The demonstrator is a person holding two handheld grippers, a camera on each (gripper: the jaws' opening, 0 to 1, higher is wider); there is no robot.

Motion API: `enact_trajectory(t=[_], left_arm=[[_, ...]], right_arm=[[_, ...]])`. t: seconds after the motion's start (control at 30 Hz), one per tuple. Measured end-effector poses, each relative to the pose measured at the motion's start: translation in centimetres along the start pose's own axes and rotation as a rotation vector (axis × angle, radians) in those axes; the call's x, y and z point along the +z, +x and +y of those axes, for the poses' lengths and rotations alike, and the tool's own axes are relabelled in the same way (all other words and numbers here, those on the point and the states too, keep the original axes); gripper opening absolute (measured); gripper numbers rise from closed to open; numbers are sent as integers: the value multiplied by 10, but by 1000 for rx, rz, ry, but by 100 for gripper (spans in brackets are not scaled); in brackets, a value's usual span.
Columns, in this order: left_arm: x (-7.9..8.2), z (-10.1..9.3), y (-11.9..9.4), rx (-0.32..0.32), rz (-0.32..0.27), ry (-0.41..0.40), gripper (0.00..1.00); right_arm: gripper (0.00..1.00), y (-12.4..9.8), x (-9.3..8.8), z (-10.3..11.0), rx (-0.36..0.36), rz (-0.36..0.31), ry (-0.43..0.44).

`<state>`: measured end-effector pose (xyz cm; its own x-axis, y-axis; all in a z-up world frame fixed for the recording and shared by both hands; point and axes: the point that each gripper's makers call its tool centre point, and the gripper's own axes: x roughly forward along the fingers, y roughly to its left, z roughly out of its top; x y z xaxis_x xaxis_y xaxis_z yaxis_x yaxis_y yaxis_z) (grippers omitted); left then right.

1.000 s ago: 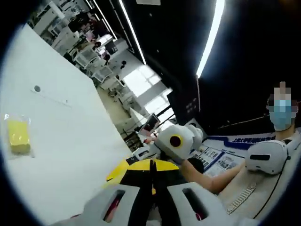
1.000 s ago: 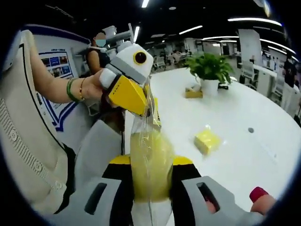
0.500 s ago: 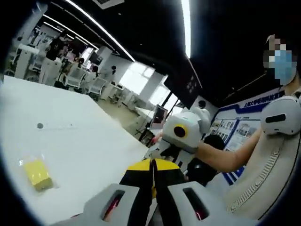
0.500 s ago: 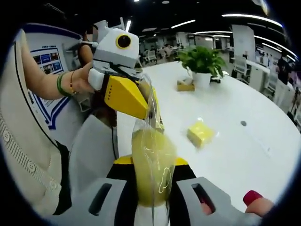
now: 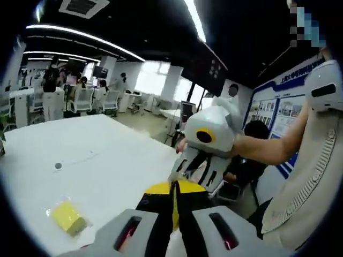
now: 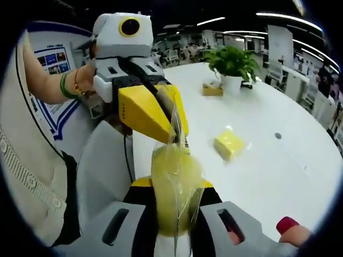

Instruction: Compare the silicone blocks by pressing each to a similar depth, holding the contact briefly, and releasing to observe deformation and rebound differences across the visible hardness samples.

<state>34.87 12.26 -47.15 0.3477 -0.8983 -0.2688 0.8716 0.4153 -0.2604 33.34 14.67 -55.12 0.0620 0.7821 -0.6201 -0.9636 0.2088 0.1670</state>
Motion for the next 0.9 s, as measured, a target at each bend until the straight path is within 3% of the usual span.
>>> enact_trajectory(t=[0.17,0.4,0.5,0.63,0.9], left_arm=[[2,0,-1,-5,-1,19,0],[12,1,-5,-8,-53,11,0],[13,3,-6,-4,-52,-56,0],[13,4,-6,0,-58,-73,0],[15,2,-5,19,-53,-33,0]], right_arm=[[13,-1,2,-1,0,-8,12],[13,-4,13,2,18,-62,40],[13,-4,14,3,30,-65,48],[14,-4,15,3,32,-67,51],[16,-5,15,0,24,-81,34]])
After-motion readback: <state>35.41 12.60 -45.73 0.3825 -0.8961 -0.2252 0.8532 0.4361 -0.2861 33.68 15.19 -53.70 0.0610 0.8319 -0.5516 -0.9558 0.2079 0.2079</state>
